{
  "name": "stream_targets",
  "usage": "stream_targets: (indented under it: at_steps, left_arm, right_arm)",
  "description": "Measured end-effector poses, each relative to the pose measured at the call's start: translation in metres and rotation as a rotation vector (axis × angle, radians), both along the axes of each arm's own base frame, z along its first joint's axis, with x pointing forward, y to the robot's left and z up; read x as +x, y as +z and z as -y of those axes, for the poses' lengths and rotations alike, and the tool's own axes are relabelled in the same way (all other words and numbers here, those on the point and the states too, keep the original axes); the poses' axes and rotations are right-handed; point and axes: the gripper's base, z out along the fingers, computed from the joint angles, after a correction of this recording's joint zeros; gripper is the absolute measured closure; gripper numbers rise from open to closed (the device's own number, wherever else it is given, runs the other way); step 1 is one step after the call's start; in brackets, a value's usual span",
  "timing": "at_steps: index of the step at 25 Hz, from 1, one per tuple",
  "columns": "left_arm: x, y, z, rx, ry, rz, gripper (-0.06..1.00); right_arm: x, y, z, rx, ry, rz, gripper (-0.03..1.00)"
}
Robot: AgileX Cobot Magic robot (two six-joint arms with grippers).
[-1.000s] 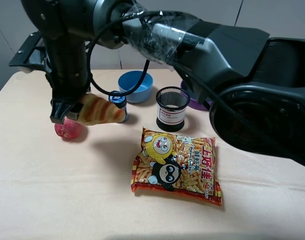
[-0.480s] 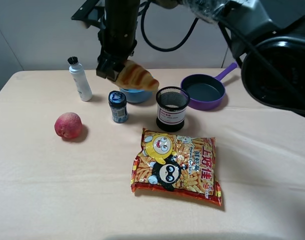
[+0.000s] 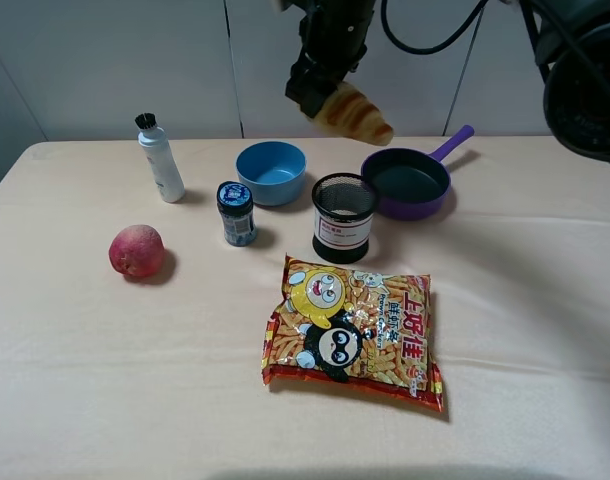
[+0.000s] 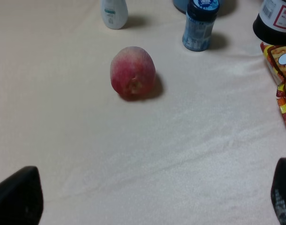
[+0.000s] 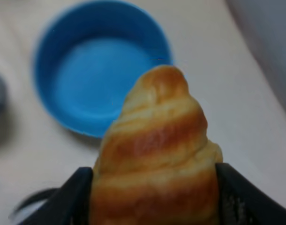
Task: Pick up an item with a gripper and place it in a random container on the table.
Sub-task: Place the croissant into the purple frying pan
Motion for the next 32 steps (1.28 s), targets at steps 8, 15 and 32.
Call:
stream_targets:
  at_steps: [8,15,32]
  left_arm:
    - [0.000,0.000,0.000,0.000,0.000,0.000,-0.04]
    - [0.000,0.000,0.000,0.000,0.000,0.000,-0.04]
    - [0.000,0.000,0.000,0.000,0.000,0.000,-0.04]
  right_arm:
    - [0.032,0.000,0.059,-0.005,-0.131,0.003,0.57]
    - [0.034,-0.005,0.067,-0.014,-0.147,-0.012,0.57]
    - [0.038,-0.034,0.083,-0.059,-0.178,-0.092,0.57]
